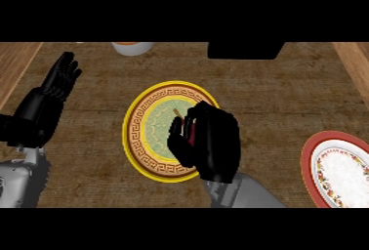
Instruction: Pick the pear from the plate and place it in the plate
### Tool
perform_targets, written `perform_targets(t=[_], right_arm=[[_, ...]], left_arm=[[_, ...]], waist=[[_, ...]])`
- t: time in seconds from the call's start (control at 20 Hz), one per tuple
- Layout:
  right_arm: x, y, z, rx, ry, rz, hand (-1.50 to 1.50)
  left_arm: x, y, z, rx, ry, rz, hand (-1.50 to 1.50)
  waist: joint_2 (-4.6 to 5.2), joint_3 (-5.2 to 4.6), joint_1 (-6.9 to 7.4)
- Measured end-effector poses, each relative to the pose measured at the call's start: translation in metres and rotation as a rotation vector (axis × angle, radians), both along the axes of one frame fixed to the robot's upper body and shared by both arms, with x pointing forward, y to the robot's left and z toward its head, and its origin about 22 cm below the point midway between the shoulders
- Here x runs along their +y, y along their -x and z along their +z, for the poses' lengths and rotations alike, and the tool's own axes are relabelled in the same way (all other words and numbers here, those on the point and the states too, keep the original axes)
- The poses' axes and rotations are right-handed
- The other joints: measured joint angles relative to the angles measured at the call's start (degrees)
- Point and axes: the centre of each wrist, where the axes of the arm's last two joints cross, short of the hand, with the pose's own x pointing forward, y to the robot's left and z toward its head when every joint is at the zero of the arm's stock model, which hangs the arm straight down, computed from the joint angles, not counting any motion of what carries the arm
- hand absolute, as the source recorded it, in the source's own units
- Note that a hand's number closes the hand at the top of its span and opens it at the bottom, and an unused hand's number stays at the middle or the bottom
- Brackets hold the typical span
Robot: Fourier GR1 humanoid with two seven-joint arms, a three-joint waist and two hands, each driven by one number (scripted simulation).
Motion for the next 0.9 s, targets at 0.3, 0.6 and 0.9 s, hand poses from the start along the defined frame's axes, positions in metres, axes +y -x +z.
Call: perform_targets(t=[0.3,0.6,0.9], right_arm=[[0.020,-0.041,-0.019,0.039,0.065,-0.012,1.50],[0.029,-0.076,-0.039,0.114,0.094,-0.041,1.50],[0.023,-0.096,-0.055,0.166,-0.027,-0.105,-1.50]], left_arm=[[0.001,-0.005,0.003,-0.006,0.000,-0.010,0.00],[0.001,-0.010,0.004,-0.009,0.000,-0.026,0.00],[-0.012,-0.014,0.005,-0.016,-0.001,-0.049,0.00]], waist=[[0.25,0.03,0.71],[0.53,0.05,1.66],[0.83,0.10,2.78]])
